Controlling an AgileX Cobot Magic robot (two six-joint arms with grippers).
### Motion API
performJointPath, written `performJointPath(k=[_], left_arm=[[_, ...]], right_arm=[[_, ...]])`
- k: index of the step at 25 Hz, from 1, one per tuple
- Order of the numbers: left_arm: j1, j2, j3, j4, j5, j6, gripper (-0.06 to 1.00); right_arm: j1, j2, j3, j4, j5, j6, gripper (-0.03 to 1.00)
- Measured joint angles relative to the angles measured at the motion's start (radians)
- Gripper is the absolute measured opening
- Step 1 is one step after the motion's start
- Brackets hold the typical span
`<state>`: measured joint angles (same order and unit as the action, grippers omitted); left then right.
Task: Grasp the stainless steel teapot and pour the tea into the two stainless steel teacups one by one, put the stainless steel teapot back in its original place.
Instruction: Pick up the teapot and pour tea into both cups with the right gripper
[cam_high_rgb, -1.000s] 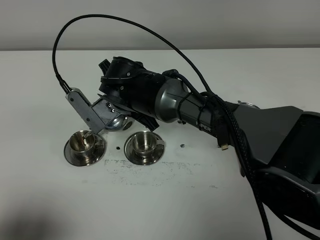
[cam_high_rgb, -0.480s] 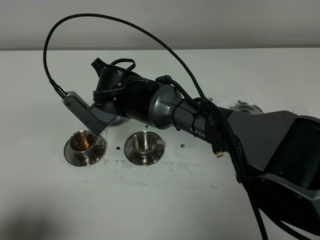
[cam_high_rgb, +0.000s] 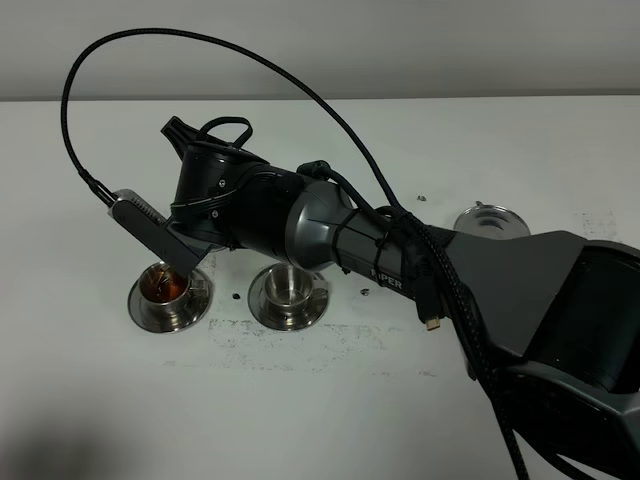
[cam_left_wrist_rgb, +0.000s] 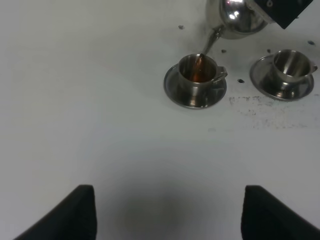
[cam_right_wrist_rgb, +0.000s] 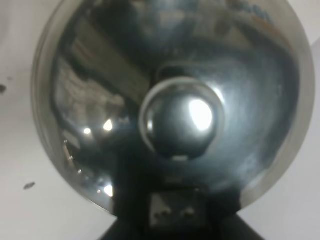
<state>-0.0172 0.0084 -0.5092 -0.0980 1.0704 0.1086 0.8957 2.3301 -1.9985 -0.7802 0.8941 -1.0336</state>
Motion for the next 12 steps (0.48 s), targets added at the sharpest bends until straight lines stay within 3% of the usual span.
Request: performJointPath(k=[12], left_arm=[[0.0, 0.0, 0.0, 0.0, 0.0, 0.0, 0.58]], right_arm=[[0.003, 0.0, 0.0, -0.044, 0.001, 0.0, 0.18]])
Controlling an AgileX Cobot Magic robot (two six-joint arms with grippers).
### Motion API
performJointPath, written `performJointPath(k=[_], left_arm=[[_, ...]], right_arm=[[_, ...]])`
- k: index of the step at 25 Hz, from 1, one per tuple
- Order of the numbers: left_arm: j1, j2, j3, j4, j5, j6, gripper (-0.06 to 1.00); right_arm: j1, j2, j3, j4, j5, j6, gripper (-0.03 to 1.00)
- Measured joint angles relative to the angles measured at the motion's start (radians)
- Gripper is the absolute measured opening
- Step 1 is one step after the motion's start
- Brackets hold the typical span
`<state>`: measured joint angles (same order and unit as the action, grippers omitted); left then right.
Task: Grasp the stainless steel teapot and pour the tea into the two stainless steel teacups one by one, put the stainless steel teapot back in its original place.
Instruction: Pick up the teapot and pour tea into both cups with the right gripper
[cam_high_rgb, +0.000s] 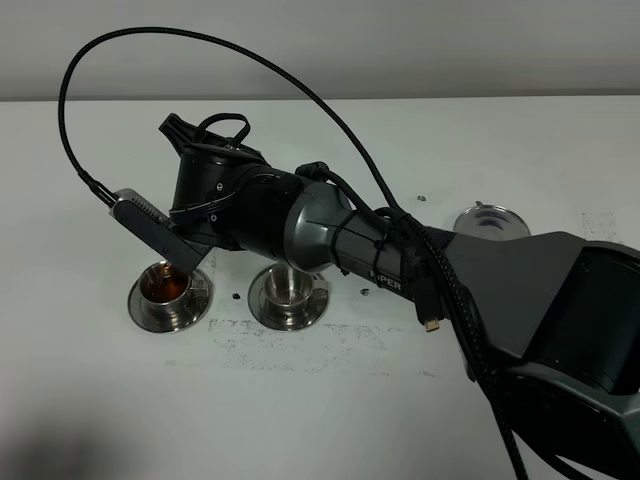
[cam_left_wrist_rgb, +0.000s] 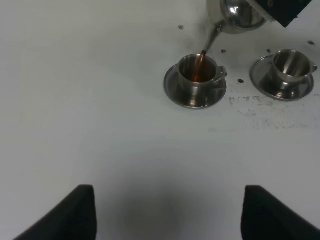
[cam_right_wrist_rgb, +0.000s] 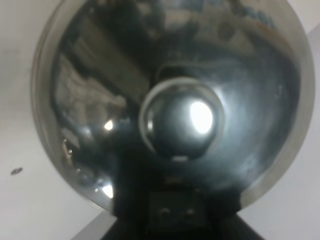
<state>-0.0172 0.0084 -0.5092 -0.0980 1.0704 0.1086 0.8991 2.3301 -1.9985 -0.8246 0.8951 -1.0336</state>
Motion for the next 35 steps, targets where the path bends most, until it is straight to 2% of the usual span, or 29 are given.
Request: performJointPath(k=[35], left_arm=[[0.0, 0.0, 0.0, 0.0, 0.0, 0.0, 0.58]], right_arm=[[0.0, 0.0, 0.0, -0.024, -0.007, 0.0, 0.18]])
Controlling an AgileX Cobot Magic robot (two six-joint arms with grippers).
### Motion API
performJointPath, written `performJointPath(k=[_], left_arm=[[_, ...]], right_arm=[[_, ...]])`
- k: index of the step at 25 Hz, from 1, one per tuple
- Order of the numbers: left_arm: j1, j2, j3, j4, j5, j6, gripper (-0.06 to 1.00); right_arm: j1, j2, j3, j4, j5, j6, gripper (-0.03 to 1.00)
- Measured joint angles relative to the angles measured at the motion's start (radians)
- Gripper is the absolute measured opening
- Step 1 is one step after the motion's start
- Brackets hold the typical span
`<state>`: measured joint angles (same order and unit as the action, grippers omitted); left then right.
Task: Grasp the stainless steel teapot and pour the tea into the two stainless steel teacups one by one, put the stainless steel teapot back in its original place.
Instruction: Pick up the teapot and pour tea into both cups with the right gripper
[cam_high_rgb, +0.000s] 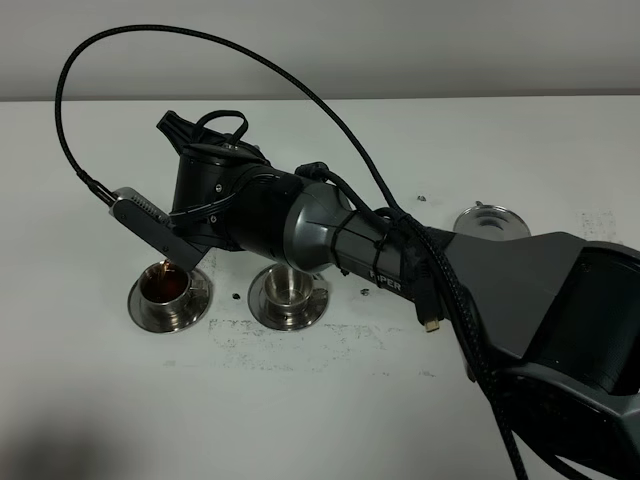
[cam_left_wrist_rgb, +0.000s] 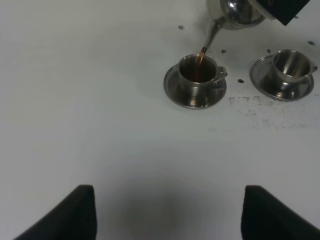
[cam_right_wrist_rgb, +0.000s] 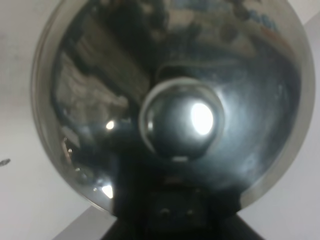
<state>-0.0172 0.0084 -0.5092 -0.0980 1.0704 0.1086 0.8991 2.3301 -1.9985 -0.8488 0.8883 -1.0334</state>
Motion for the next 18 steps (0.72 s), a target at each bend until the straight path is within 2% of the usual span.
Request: performJointPath(k=[4, 18], left_arm=[[0.0, 0.0, 0.0, 0.0, 0.0, 0.0, 0.58], [0.0, 0.0, 0.0, 0.0, 0.0, 0.001, 0.58]], right_arm=[[-0.001, -0.001, 0.0, 0.037, 0.0, 0.0, 0.18], [-0.108, -0.026, 0.0, 0.325, 0.011, 0.011, 0.18]])
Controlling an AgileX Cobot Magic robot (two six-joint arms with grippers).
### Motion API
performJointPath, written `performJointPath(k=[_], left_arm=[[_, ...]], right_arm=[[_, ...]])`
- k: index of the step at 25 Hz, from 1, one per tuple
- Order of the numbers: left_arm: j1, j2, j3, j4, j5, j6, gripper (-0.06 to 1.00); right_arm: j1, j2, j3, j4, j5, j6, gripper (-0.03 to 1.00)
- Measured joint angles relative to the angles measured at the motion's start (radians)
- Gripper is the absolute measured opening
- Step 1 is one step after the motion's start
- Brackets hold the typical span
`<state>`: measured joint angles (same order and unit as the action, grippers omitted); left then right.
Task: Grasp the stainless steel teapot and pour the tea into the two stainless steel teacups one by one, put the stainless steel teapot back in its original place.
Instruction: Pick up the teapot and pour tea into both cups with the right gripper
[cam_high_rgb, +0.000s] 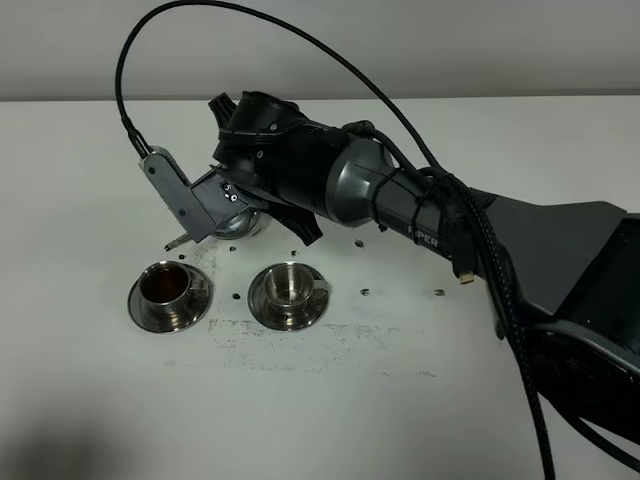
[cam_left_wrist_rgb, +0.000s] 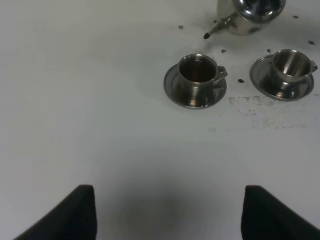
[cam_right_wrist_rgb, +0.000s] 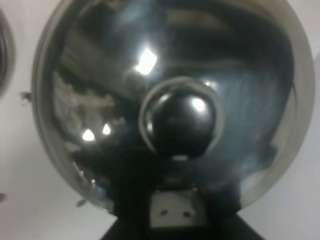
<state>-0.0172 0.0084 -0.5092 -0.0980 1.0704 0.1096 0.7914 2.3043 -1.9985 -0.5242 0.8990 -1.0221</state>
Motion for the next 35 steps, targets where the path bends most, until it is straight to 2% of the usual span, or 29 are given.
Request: performJointPath(k=[7, 13, 21, 27, 30, 35], left_arm=[[0.0, 0.0, 0.0, 0.0, 0.0, 0.0, 0.58], [0.0, 0.0, 0.0, 0.0, 0.0, 0.0, 0.58], [0.0, 0.0, 0.0, 0.0, 0.0, 0.0, 0.58], [0.0, 0.0, 0.0, 0.0, 0.0, 0.0, 0.58], [0.0, 0.0, 0.0, 0.0, 0.0, 0.0, 0.58], [0.0, 0.0, 0.0, 0.0, 0.0, 0.0, 0.58]], right_arm=[[-0.016, -0.031, 0.0, 0.163, 0.055, 0.016, 0.18], [0.0, -0.165, 0.034, 0.29, 0.069, 0.136, 0.18], [0.061, -0.326, 0.226, 0.413, 0.083, 0.418, 0.18], [0.119, -0.366, 0.289, 0.465, 0.093, 0.756, 0.18], [0.151, -0.366, 0.292, 0.472, 0.102, 0.829, 0.18], [0.179, -0.357, 0.311, 0.504, 0.098, 0.86, 0.18]])
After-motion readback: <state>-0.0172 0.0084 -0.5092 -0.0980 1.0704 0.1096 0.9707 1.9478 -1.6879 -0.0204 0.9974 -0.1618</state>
